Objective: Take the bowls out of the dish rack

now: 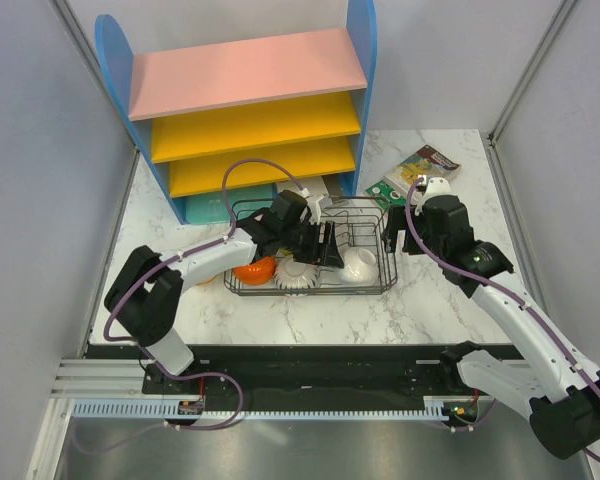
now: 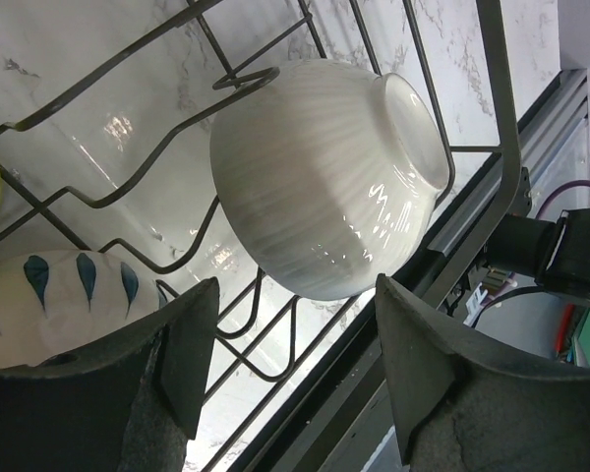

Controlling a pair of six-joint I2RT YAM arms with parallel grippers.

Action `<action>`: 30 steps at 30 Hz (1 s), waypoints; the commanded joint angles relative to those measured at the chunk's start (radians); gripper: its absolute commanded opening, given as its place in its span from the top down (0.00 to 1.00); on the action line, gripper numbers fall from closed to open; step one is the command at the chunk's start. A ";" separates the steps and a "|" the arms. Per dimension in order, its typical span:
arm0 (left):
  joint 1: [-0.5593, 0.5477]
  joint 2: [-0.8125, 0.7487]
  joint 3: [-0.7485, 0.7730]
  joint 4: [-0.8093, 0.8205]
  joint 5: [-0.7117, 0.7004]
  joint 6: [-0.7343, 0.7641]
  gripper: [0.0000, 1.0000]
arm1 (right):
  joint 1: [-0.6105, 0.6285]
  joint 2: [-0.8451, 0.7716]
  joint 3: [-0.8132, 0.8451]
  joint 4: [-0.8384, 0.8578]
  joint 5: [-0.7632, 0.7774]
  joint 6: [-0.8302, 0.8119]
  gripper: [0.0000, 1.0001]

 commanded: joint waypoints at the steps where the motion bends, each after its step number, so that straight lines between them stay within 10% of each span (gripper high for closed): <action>1: 0.002 0.024 -0.004 0.029 0.024 0.034 0.29 | 0.002 -0.017 -0.003 0.005 0.018 -0.001 0.09; 30: 0.002 0.095 -0.081 0.452 0.223 -0.196 0.31 | 0.002 0.009 -0.018 0.002 -0.001 0.013 0.09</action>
